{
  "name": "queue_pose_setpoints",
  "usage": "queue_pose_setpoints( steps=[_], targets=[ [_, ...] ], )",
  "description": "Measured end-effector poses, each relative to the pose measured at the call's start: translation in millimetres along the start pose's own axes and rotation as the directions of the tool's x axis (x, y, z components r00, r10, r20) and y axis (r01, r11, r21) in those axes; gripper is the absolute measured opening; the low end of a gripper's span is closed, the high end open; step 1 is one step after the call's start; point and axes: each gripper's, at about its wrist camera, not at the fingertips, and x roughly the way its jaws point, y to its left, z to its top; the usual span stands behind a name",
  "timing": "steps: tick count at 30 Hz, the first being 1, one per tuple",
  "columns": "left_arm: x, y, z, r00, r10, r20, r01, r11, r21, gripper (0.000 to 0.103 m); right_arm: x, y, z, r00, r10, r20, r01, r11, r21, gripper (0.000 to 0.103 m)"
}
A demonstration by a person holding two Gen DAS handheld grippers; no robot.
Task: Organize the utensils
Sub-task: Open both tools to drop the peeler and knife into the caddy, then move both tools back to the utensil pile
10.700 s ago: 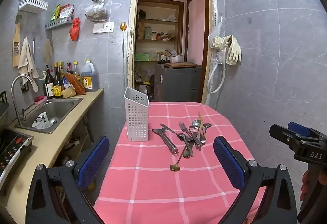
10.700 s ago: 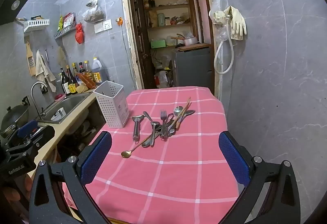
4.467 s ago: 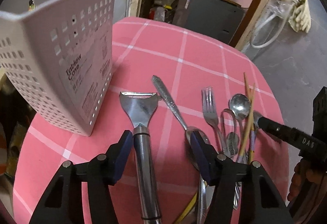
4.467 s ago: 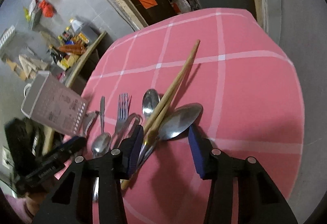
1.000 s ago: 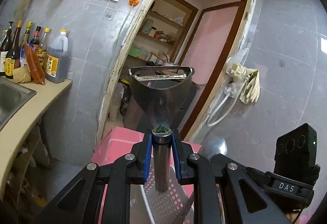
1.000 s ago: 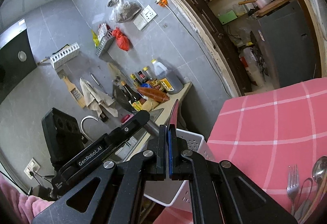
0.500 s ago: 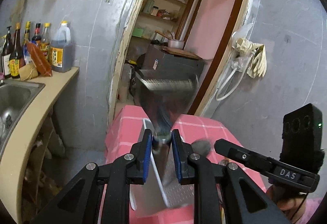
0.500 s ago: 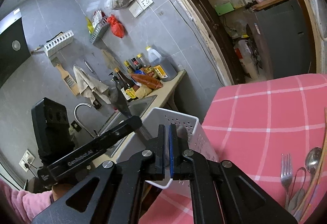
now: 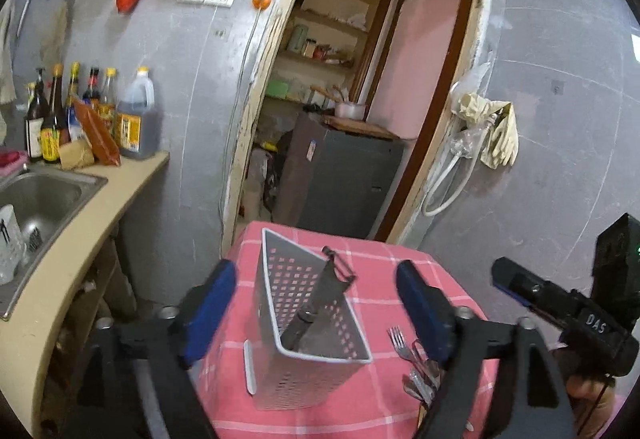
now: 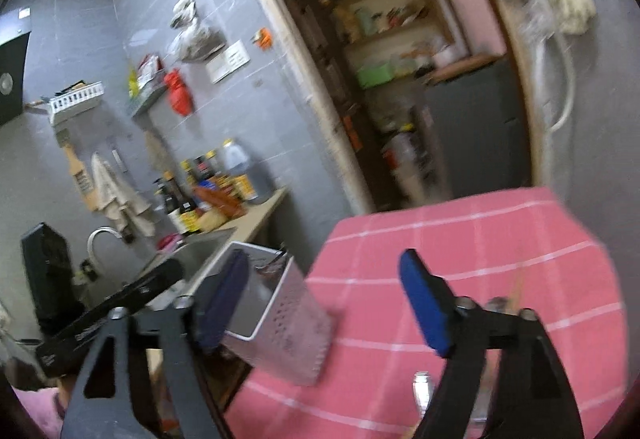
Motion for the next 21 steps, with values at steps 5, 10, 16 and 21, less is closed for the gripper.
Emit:
queue_pose_setpoints(
  steps=[5, 10, 16, 21],
  targets=[
    [-14.2, -27.3, -12.0, 0.997, 0.039, 0.063, -0.042, 0.997, 0.058, 0.103, -41.7, -10.9, 5.6, 0.989, -0.123, 0.076, 0.127, 0.991, -0.049, 0.102],
    [-19.1, -48.8, -26.9, 0.997, 0.048, 0.058, -0.053, 0.995, 0.086, 0.103, -71.1, -18.8, 5.4, 0.974, -0.207, 0.095, 0.216, 0.971, -0.097, 0.102],
    [-22.1, -68.6, -45.9, 0.998, 0.047, 0.045, -0.052, 0.99, 0.129, 0.103, -94.2, -29.1, -4.9, 0.958, -0.274, 0.085, 0.284, 0.947, -0.149, 0.102],
    [-20.1, -78.1, -59.9, 0.997, 0.064, 0.035, -0.069, 0.987, 0.146, 0.103, -102.5, -39.7, -15.4, 0.949, -0.308, 0.066, 0.315, 0.932, -0.179, 0.102]
  ],
)
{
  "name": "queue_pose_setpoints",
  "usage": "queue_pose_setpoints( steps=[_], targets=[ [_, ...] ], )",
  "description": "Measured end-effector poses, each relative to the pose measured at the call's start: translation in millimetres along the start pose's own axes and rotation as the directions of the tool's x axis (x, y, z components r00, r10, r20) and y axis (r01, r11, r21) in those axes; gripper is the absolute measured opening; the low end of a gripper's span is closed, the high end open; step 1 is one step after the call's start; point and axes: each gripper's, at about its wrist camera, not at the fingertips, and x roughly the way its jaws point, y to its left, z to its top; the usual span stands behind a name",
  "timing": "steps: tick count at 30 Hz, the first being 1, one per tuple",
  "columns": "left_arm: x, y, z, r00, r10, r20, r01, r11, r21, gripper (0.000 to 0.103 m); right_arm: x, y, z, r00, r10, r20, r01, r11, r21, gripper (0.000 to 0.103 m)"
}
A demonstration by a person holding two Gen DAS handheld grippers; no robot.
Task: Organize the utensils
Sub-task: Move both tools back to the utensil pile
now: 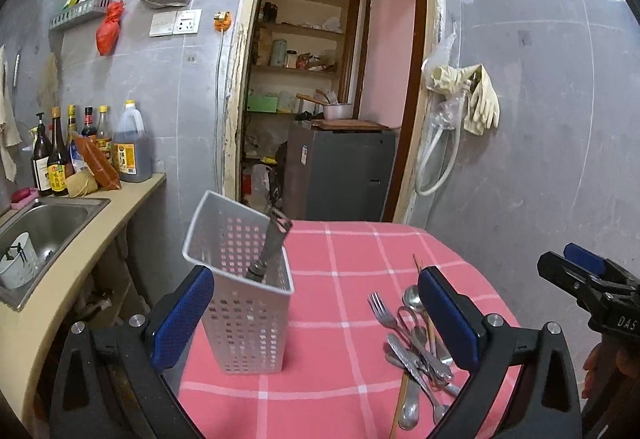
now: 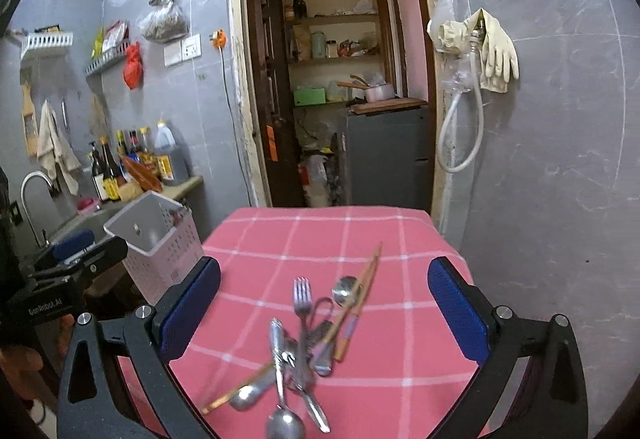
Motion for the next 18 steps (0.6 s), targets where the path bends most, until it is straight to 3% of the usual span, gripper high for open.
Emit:
queue_pose_setpoints(
  steps=[11, 15, 18],
  targets=[
    [18.2, -22.6, -36.5, 0.995, -0.002, -0.105, 0.006, 0.999, 0.037, 0.103, 23.1, -20.9, -30.9, 0.994, -0.003, -0.113, 0.003, 1.0, -0.002, 0.102],
    [30.1, -27.5, -48.9, 0.984, -0.052, -0.17, 0.057, 0.998, 0.023, 0.103, 38.2, -30.0, -43.1, 0.984, 0.041, -0.175, -0.038, 0.999, 0.018, 0.102],
    [43.1, -31.2, -60.1, 0.965, -0.103, -0.24, 0.105, 0.994, -0.003, 0.103, 52.3, -38.1, -53.5, 0.97, 0.089, -0.227, -0.077, 0.995, 0.062, 0.102]
  ],
)
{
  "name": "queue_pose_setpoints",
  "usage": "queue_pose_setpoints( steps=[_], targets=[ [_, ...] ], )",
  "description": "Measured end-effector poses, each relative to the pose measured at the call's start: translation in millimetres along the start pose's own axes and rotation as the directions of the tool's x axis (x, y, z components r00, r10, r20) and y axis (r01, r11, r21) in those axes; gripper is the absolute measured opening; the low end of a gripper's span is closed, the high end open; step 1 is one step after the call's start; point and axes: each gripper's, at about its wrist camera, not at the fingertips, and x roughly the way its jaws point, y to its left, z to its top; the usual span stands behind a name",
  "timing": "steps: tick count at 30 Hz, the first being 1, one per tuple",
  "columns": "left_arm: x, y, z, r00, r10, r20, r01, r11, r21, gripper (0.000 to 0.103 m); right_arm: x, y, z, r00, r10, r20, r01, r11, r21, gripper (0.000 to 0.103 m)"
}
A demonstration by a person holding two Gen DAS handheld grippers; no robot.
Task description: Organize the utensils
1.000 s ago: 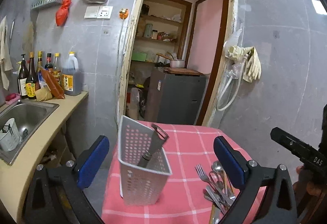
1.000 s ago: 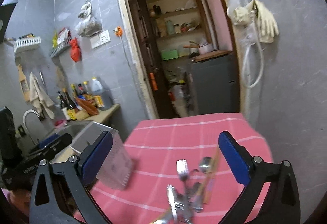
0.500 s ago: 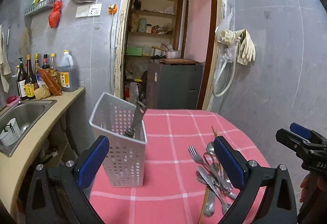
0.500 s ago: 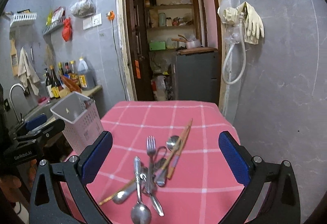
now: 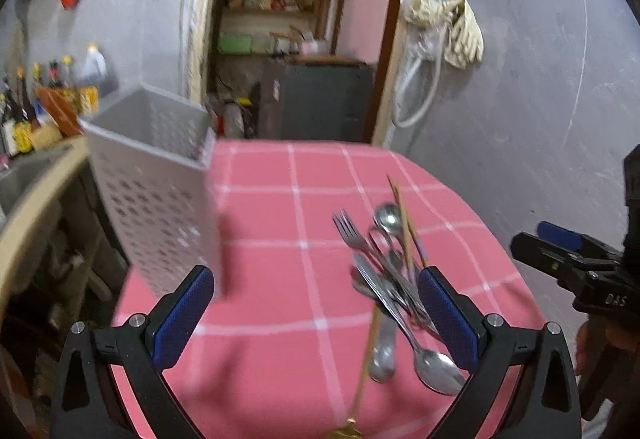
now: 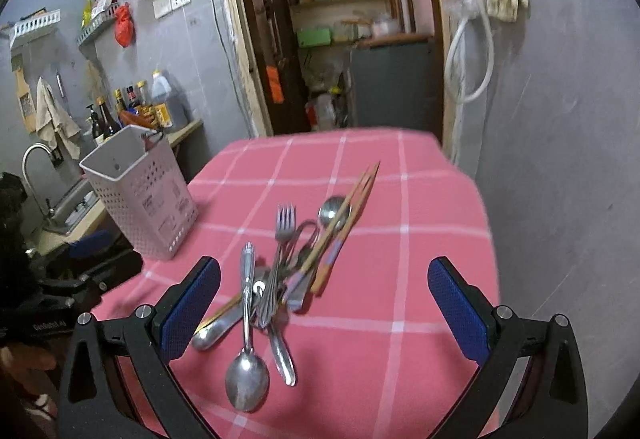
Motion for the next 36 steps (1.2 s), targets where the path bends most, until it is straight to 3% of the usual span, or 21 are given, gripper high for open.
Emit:
queue_pose_setpoints(
  steps=[4, 9, 19, 24, 32, 36],
  targets=[
    [14.1, -2.2, -6.5, 0.998, -0.044, -0.052, 0.043, 0.999, -0.022, 0.101, 19.0, -10.8, -11.8, 0.997, 0.04, -0.061, -0.037, 0.998, 0.045, 0.1],
    [34.1, -3.2, -6.9, 0.989, -0.097, -0.11, 0.092, 0.995, -0.05, 0.085, 42.0, -22.3, -21.4, 0.99, 0.079, -0.118, -0.068, 0.993, 0.096, 0.078],
    [87.8, -3.9, -4.3, 0.953, -0.205, -0.225, 0.163, 0.968, -0.189, 0.057, 91.6, -19.8, -17.8, 0.97, 0.17, -0.172, -0.152, 0.981, 0.117, 0.051],
    [105.3, -2.5, -2.2, 0.939, -0.247, -0.239, 0.183, 0.948, -0.261, 0.046, 107.9, -20.0, -12.7, 0.956, 0.225, -0.186, -0.204, 0.97, 0.129, 0.027],
    [128.6, 5.0, -3.5, 0.924, -0.268, -0.274, 0.17, 0.928, -0.332, 0.034, 115.5, -12.7, -14.3, 0.931, 0.29, -0.224, -0.268, 0.956, 0.121, 0.019],
    [135.3, 5.8, -3.8, 0.917, -0.275, -0.29, 0.17, 0.924, -0.342, 0.023, 119.2, -7.8, -9.3, 0.926, 0.306, -0.222, -0.288, 0.951, 0.112, 0.016]
  ],
)
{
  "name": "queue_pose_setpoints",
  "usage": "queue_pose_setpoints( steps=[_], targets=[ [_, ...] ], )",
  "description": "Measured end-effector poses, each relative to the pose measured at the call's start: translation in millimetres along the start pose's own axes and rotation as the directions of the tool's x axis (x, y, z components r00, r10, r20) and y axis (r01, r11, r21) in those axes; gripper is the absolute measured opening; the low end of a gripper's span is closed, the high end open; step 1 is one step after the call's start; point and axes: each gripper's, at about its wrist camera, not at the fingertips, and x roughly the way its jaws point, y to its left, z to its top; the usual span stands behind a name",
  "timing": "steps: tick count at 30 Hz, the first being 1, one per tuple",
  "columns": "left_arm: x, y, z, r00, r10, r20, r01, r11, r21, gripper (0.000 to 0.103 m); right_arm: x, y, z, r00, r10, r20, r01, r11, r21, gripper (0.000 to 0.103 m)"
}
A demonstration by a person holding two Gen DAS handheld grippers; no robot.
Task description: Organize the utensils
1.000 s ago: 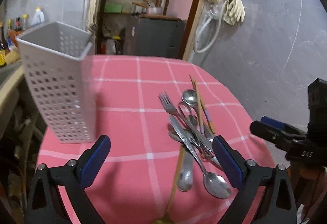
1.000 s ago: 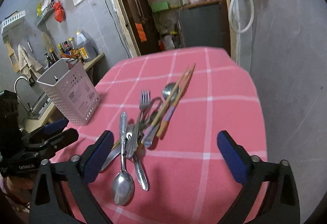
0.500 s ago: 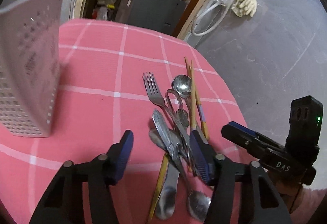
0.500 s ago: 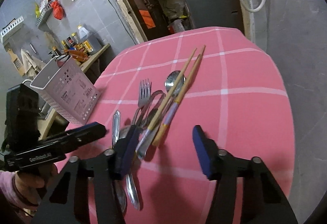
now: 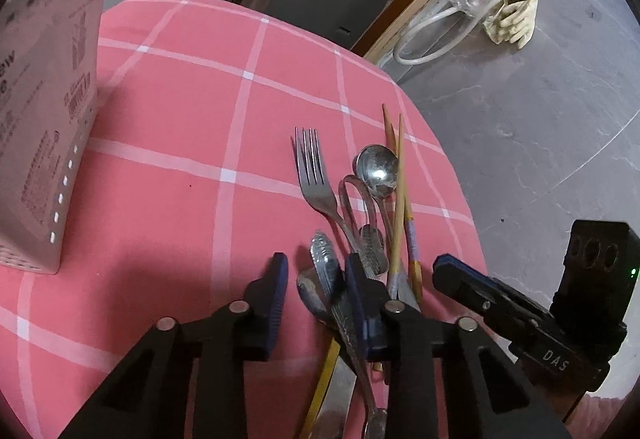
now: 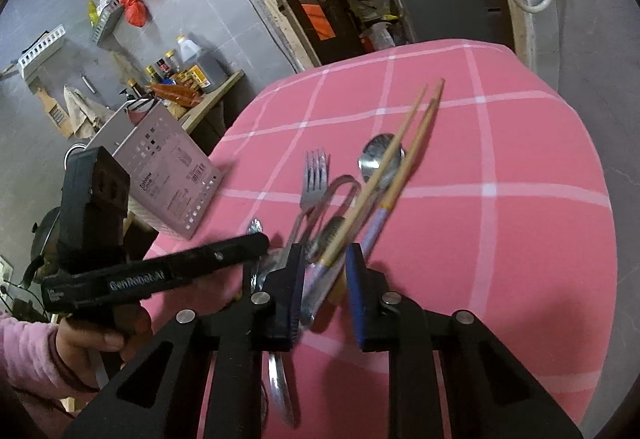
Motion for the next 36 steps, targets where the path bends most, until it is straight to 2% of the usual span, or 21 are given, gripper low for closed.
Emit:
queue_pose_setpoints(
  steps=[3, 8, 10, 13, 18, 24, 29, 36],
  targets=[
    [3.4, -2.3, -0.4, 1.0, 0.002, -0.014, -0.002, 1.0, 0.01, 0.015, 6.3, 0.9, 9.6, 1.0, 0.012, -0.005, -0.012, 1.0, -0.016, 0.015],
    [3.6, -2.9, 0.8, 1.0, -0.006, -0.018, 0.006, 1.0, 0.005, 0.01, 26.2, 4.2, 25.3, 0.999, -0.001, -0.049, -0.001, 0.999, -0.042, 0.014],
    [2.2, -3.3, 1.7, 1.0, -0.012, -0.014, 0.012, 1.0, 0.003, 0.009, 34.8, 4.3, 31.0, 0.997, -0.02, -0.075, 0.017, 0.999, -0.047, 0.014],
    [-1.7, -4.5, 2.5, 1.0, -0.009, -0.002, 0.009, 1.0, 0.007, 0.008, 47.2, 3.0, 39.9, 0.987, -0.097, -0.128, 0.095, 0.995, -0.024, 0.014],
    [-7.8, -4.0, 2.9, 1.0, 0.0, 0.016, 0.0, 1.0, 0.016, 0.008, 60.3, 6.1, 48.8, 0.974, -0.122, -0.19, 0.128, 0.992, 0.02, 0.014],
    [-11.9, 2.3, 1.6, 1.0, 0.013, 0.021, -0.013, 1.0, -0.008, 0.008, 74.6, 14.4, 52.1, 0.955, -0.167, -0.247, 0.17, 0.985, -0.007, 0.014],
    [-18.2, 3.1, 0.3, 0.999, 0.017, 0.035, -0.016, 1.0, -0.011, 0.007, 80.8, 14.2, 51.5, 0.946, -0.171, -0.274, 0.177, 0.984, -0.005, 0.016],
    [-25.3, 5.5, -2.4, 0.999, 0.019, 0.042, -0.018, 0.999, -0.027, 0.007, 83.8, 13.5, 51.9, 0.945, -0.154, -0.287, 0.169, 0.985, 0.029, 0.017]
  ],
)
